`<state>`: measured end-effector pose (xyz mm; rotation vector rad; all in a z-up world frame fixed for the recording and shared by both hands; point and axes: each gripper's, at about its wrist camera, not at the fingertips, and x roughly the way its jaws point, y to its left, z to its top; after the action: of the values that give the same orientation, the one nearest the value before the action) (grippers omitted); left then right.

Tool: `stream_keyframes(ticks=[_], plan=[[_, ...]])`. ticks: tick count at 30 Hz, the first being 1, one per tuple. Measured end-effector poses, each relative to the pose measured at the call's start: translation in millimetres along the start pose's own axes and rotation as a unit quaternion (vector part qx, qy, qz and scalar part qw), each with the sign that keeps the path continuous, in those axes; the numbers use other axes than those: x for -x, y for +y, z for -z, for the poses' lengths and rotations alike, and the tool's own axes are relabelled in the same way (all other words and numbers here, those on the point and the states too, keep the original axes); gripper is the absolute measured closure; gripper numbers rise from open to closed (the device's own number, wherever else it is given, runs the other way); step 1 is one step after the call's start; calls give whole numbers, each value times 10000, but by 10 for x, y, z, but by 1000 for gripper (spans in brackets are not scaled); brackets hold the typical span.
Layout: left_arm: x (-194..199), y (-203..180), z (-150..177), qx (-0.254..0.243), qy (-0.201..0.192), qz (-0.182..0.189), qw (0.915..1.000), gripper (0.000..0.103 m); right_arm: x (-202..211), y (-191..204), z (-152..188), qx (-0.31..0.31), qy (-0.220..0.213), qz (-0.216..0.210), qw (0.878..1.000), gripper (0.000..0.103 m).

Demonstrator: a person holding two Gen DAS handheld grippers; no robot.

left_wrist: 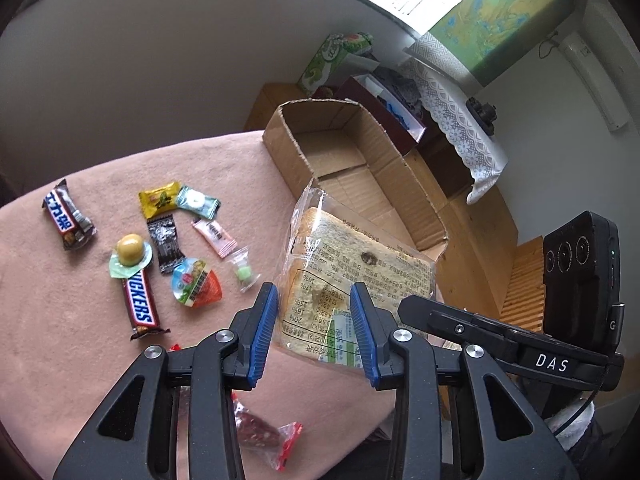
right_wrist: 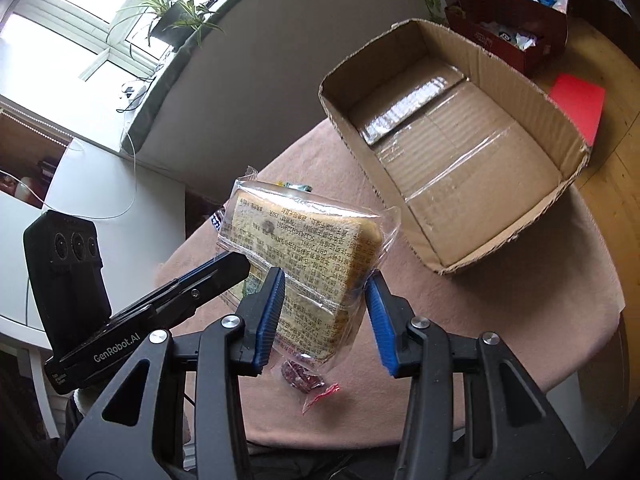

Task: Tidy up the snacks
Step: 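Carry the bread slice with the left gripper into the cardboard box and release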

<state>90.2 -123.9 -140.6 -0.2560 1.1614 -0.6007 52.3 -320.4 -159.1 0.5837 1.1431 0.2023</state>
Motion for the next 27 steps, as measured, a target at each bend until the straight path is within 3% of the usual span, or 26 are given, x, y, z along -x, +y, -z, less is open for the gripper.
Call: stream_keyframes(ticks=[11, 27], plan=[[-430, -486, -180, -160, -1, 273, 9995, 66, 336, -378, -453, 182, -332, 353, 9987, 59], [-1009, -806, -277, -373, 200, 239, 9988, 66, 191, -916, -956, 351, -336, 615, 9969, 59]])
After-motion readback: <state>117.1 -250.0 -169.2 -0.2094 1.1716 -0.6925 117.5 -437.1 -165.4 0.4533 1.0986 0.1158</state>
